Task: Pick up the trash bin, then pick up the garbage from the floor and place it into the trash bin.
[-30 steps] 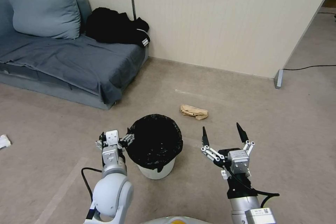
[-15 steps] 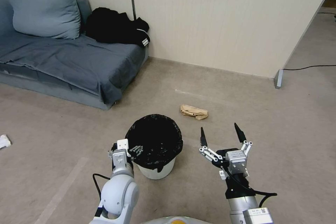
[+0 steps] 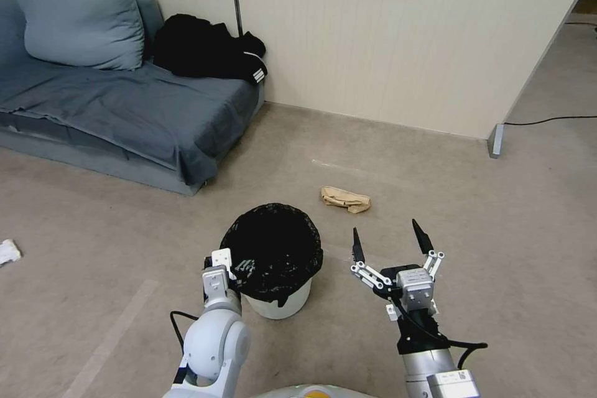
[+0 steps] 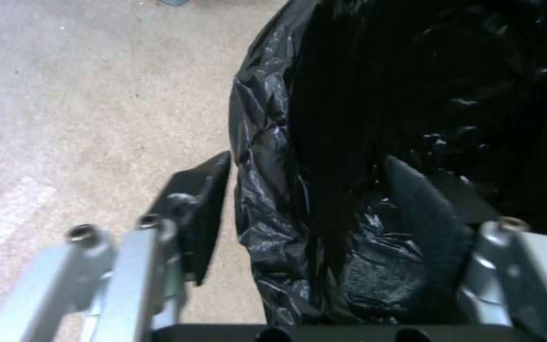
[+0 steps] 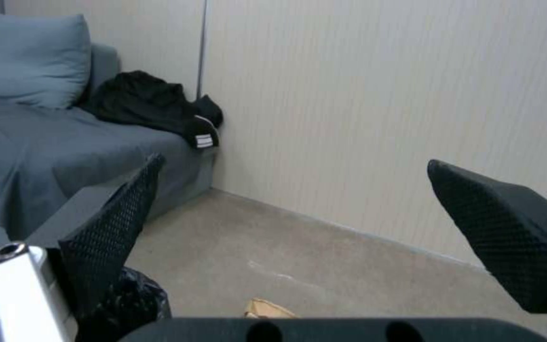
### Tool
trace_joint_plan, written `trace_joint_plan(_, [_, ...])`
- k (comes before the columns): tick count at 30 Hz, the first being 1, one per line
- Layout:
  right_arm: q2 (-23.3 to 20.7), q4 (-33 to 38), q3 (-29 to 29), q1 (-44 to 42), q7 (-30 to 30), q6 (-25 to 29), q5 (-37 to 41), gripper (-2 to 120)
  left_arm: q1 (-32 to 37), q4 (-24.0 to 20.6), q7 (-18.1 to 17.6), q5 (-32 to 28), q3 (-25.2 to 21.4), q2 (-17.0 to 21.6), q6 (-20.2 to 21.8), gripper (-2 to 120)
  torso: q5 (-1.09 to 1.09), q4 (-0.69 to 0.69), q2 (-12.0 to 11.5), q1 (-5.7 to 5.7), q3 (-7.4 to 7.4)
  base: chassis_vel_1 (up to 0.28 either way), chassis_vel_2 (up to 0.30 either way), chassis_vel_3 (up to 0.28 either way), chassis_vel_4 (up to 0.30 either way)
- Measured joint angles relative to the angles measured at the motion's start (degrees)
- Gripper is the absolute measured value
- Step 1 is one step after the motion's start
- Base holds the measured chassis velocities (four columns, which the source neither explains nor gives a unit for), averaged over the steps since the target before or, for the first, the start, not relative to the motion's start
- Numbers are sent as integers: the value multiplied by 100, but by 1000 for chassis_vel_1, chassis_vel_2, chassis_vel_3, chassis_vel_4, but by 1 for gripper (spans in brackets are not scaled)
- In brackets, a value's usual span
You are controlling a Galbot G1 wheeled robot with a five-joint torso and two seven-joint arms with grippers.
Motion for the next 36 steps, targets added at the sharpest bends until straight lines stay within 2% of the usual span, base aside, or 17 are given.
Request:
trace_joint_plan(1, [0, -2, -4, 1, 1, 6, -9, 100, 11, 2, 8, -20, -1, -20, 1, 52, 0, 0, 0, 0, 0, 0, 0, 0, 0])
trace_joint_plan(3, [0, -2, -11, 0, 7, 10, -22, 100, 39, 2, 9, -26, 0, -41, 0, 45, 0, 0, 0, 0, 0, 0, 0, 0, 0])
trace_joint_plan(4, [0, -2, -11, 0, 7, 10, -22, 100, 39, 2, 9, -26, 0, -41, 0, 45, 0, 0, 0, 0, 0, 0, 0, 0, 0])
trace_joint_plan(7, [0, -2, -14, -5, 23, 10, -51, 100, 74, 1, 3, -27, 16, -39, 0, 30, 0, 1, 0, 0, 0, 0, 0, 0, 0])
trace_joint_plan(8, [0, -2, -14, -5, 23, 10, -51, 100, 74, 1, 3, -27, 16, -39, 0, 30, 0, 1, 0, 0, 0, 0, 0, 0, 0])
trace_joint_plan(11, [0, 11, -25, -9, 77, 1, -87, 100, 94, 1, -6, -26, 25, -36, -47, 16, -1, 0, 0, 0, 1, 0, 0, 0, 0])
trace_joint_plan(14, [0, 40, -25, -6, 85, -13, -103, 100, 117, 1, -5, -25, 50, -60, -92, 10, -2, 0, 0, 0, 0, 0, 0, 0, 0])
trace_joint_plan(32, [0, 193, -34, -3, 169, -147, -360, 100, 256, -247, -95, -38, 179, -165, -223, 4, -9, -2, -1, 0, 2, 0, 0, 0, 0])
trace_joint_plan(36, [0, 197, -54, -4, 192, -134, -353, 100, 323, -487, -72, -11, 193, -113, -246, 3, -12, -4, -2, 1, 3, 0, 0, 0, 0])
